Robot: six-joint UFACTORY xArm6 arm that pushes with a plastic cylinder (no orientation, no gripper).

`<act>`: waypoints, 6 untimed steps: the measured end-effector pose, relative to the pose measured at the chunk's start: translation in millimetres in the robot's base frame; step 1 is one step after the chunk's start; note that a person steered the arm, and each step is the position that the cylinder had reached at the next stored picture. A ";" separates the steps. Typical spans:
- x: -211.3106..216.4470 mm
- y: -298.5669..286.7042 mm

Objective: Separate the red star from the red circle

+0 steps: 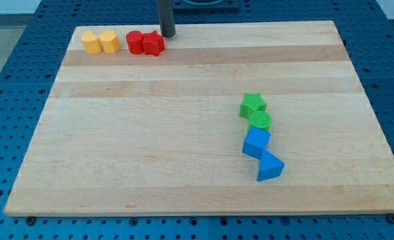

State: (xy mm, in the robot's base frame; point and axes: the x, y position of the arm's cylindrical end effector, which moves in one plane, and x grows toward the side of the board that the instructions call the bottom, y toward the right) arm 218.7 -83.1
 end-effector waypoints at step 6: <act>61.5 -35.4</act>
